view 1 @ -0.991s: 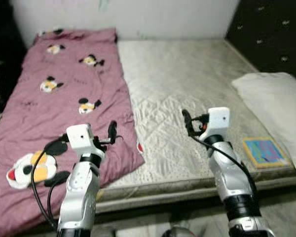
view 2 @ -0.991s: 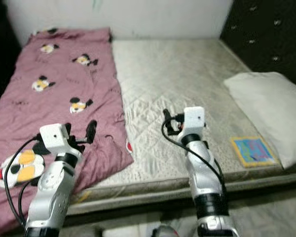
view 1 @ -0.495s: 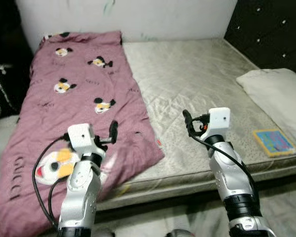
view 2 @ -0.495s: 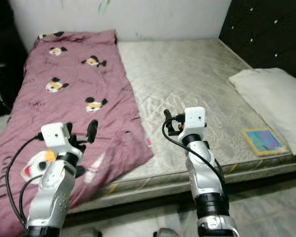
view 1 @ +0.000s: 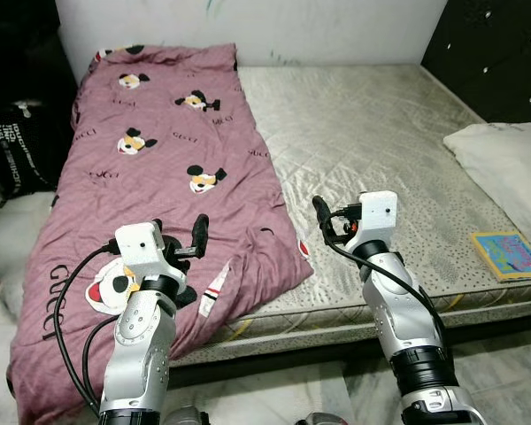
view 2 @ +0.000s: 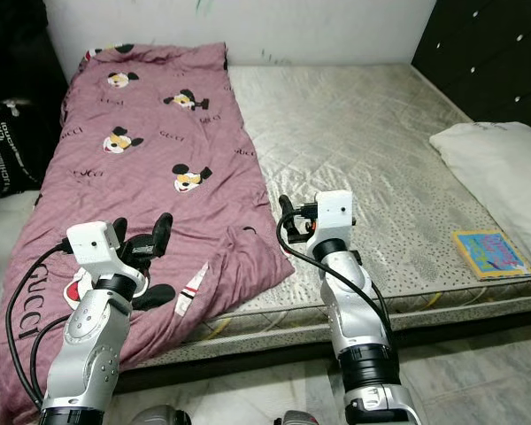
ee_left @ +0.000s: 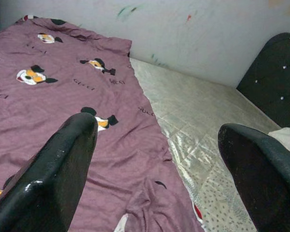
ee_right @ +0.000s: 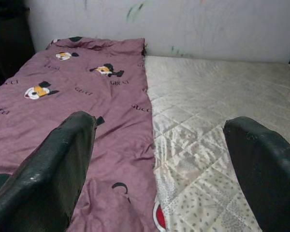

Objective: Clean up the room

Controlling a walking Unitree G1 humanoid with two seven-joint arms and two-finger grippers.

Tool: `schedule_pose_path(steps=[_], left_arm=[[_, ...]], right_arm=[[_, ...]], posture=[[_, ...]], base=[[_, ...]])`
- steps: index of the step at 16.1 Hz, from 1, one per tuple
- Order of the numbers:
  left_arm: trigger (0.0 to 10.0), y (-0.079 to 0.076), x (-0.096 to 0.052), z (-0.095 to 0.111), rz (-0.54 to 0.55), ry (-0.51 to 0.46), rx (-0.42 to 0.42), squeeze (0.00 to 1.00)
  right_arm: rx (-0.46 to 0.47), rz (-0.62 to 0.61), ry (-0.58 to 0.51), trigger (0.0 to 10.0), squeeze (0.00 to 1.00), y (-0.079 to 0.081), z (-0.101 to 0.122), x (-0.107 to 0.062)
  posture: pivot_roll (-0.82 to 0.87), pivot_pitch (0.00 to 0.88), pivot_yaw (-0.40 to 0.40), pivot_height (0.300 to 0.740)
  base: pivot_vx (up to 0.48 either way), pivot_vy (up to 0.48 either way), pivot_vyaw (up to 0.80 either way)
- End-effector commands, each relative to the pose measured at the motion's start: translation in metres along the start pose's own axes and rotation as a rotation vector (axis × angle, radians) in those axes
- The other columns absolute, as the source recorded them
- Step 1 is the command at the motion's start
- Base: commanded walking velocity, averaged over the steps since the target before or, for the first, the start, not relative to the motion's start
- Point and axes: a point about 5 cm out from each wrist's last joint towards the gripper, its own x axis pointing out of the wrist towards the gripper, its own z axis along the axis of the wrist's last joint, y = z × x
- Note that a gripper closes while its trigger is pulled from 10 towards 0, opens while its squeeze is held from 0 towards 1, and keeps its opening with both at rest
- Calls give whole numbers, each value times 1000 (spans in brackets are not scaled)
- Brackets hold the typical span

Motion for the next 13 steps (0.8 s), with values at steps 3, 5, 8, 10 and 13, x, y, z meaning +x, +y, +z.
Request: schedule_pose_path(steps=[3, 5, 8, 10, 13], left_arm=[[10000, -4, 0, 3, -26, -17, -2, 0], [10000, -4, -1, 2, -22, -11, -1, 0], [10000, -4, -1, 3, -17, -22, -2, 0], [10000, -3, 0, 0, 7, 0, 3, 0], [10000, -2, 0, -1, 15, 6, -6, 0]], right_arm=[[-13, -5, -6, 10000, 0, -3, 2, 1], [-14, -3, -7, 10000, 0, -2, 2, 1], [-17, -3, -7, 10000, 0, -3, 2, 2], [-21, -3, -5, 10000, 0, -3, 1, 1], [-22, -8, -2, 10000, 0, -4, 0, 1]], posture=[[-71, 24, -34, 740], [-71, 24, -34, 740], [-69, 19, -36, 740], [-68, 17, -36, 740], [-68, 18, -35, 740]], base=[[351, 0, 0], [174, 0, 0], [0, 0, 0], [0, 0, 0], [0, 0, 0]])
